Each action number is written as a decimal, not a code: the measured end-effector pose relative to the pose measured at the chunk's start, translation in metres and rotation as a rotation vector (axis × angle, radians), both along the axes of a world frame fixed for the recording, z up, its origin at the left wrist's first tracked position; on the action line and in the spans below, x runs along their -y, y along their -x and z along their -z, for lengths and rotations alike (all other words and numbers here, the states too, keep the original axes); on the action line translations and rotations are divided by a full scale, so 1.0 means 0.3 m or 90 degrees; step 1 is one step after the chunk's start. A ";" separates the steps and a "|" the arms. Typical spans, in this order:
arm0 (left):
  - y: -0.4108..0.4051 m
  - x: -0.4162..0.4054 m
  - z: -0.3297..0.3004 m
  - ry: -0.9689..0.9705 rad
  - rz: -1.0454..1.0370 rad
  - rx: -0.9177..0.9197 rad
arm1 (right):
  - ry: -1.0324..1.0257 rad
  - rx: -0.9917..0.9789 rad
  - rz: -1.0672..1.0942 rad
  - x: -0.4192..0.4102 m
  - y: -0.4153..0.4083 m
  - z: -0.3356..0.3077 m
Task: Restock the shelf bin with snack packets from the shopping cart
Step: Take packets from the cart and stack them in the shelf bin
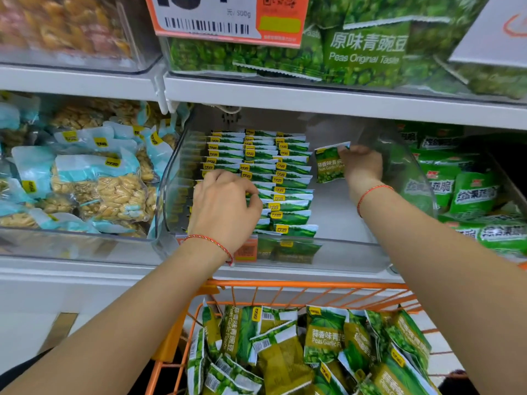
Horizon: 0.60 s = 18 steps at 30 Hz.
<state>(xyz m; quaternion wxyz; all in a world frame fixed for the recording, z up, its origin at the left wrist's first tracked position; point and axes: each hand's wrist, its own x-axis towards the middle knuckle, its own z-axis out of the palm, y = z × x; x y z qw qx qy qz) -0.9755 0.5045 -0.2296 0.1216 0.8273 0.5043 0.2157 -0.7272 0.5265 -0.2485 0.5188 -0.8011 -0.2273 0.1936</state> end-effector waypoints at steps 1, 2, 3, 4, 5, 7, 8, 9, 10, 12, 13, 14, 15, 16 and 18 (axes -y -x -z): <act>0.000 -0.001 0.005 -0.011 0.005 -0.004 | -0.011 -0.007 0.011 -0.022 0.005 0.009; 0.000 -0.002 0.008 -0.018 0.011 -0.007 | -0.025 -0.017 0.025 -0.039 0.008 0.016; -0.001 -0.003 0.010 -0.018 0.016 -0.008 | -0.025 -0.019 0.033 -0.051 0.005 0.023; -0.002 -0.002 0.010 -0.016 0.019 -0.008 | -0.019 -0.015 0.036 -0.059 -0.001 0.026; -0.002 -0.003 0.010 -0.015 0.022 -0.008 | -0.012 -0.012 0.036 -0.068 -0.010 0.028; -0.001 -0.004 0.010 -0.018 0.026 -0.006 | -0.024 -0.027 0.044 -0.088 -0.028 0.031; -0.001 -0.005 0.010 -0.018 0.028 -0.005 | -0.030 -0.050 0.039 -0.098 -0.039 0.034; -0.001 -0.005 0.011 -0.018 0.031 -0.004 | -0.032 -0.076 0.022 -0.106 -0.051 0.041; -0.001 -0.006 0.011 -0.017 0.034 -0.003 | -0.033 -0.105 -0.001 -0.111 -0.062 0.051; -0.001 -0.005 0.012 -0.016 0.042 0.000 | -0.048 -0.176 -0.054 -0.108 -0.064 0.057; -0.001 -0.005 0.013 -0.014 0.043 0.001 | -0.043 -0.195 -0.066 -0.114 -0.064 0.064; -0.001 -0.005 0.013 -0.012 0.043 0.001 | -0.022 -0.186 -0.064 -0.123 -0.064 0.073; -0.001 -0.006 0.014 -0.010 0.043 -0.001 | -0.006 -0.166 -0.063 -0.129 -0.061 0.081; -0.001 -0.005 0.014 -0.009 0.044 -0.003 | 0.011 -0.140 -0.048 -0.134 -0.059 0.090; -0.003 -0.006 0.013 -0.009 0.044 -0.001 | -0.008 -0.126 -0.004 -0.134 -0.056 0.099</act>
